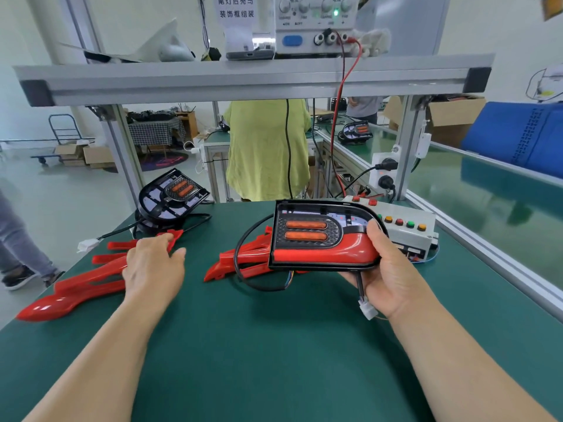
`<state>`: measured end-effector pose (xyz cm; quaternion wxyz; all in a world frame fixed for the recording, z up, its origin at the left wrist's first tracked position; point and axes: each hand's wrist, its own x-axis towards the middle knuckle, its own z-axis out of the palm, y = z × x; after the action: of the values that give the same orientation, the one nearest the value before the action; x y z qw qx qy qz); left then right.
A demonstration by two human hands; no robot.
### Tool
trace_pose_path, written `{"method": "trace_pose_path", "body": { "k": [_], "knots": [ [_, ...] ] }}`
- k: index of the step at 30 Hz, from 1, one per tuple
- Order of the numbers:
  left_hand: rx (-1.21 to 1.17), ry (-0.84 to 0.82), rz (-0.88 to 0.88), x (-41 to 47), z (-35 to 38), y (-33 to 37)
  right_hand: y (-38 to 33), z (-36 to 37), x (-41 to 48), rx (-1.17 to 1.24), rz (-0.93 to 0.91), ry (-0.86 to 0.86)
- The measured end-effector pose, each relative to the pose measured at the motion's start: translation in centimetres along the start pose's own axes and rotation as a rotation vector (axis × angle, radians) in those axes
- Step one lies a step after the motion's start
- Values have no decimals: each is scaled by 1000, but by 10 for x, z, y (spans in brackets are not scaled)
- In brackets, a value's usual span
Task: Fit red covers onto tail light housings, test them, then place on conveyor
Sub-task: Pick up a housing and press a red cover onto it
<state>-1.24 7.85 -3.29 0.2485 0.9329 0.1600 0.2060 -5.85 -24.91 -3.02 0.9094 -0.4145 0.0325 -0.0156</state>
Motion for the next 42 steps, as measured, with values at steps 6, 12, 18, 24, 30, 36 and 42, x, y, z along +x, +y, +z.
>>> {"method": "trace_pose_path", "body": {
  "k": [6,12,18,24,30,36,42],
  "knots": [
    [284,-9,-198,12,-7,-29,5,3,-1,-45,-5,-66],
    [278,-149,-283,15,1,-29,7,3,0,-66,8,-77],
    [216,-166,-80,8,16,-14,8,4,-1,-74,22,-54],
    [36,-146,48,1,19,-9,9,5,-2,-77,37,-73],
    [163,-14,29,7,6,-16,8,4,-2,-79,43,-73],
    [218,-32,101,4,13,-13,8,5,-2,-78,43,-72],
    [291,-31,-31,9,11,-18,9,4,-1,-75,39,-65]
  ]
}}
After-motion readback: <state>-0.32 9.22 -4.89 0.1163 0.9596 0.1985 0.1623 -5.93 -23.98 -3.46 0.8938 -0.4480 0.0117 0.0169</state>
